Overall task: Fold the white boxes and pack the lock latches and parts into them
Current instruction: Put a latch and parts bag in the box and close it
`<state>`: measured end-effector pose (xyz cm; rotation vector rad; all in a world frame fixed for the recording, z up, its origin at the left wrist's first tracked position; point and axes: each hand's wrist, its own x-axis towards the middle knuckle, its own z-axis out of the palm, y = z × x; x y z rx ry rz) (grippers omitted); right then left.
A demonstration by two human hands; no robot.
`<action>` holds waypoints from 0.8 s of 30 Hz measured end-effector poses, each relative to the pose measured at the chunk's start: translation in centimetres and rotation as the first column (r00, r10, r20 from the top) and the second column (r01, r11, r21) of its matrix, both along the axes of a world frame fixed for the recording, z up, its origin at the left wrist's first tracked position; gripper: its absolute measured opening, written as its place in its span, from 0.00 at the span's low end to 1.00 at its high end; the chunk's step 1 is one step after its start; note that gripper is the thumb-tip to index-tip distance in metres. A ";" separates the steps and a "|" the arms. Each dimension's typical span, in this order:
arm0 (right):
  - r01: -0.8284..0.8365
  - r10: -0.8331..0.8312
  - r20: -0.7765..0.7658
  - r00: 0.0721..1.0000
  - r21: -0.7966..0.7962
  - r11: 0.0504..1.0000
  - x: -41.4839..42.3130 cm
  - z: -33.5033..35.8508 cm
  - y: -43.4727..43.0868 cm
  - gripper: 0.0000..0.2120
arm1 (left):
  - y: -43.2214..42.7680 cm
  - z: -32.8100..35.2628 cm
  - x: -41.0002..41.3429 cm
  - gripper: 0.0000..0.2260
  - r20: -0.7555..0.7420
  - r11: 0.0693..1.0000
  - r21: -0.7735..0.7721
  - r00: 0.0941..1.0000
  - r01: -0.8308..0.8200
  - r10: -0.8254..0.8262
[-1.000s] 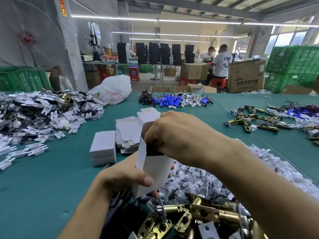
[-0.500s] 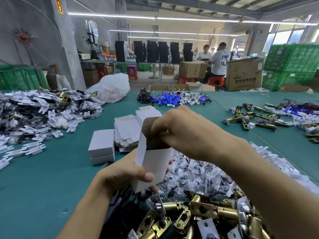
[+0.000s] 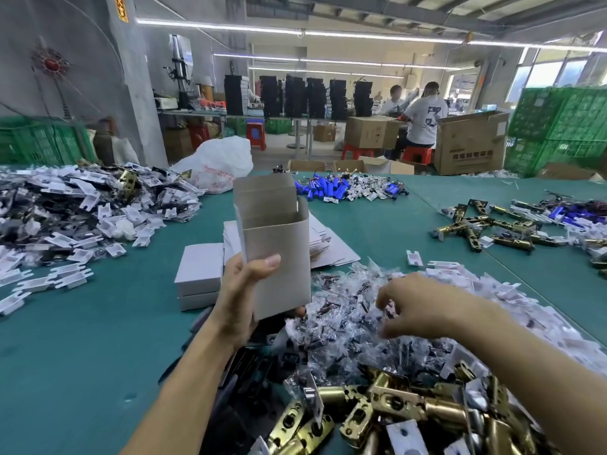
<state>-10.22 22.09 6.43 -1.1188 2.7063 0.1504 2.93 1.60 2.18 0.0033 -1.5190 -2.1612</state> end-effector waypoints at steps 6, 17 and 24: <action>-0.032 0.027 -0.057 0.998 -0.081 0.996 -0.7 -1.2 0.3 0.13 | 0.6 0.1 0.0 0.18 -0.020 0.997 -0.051 0.998 -0.060 0.059; -0.110 0.256 -0.025 0.966 -0.940 0.323 2.4 6.7 -1.0 0.04 | 1.7 -0.4 -0.4 0.13 0.116 0.991 -0.136 0.993 -0.002 0.018; -0.336 0.264 -0.229 0.937 -0.800 0.498 4.6 7.0 -4.2 0.04 | 2.7 -0.6 -0.4 0.07 0.140 0.980 -0.176 0.988 0.093 -0.068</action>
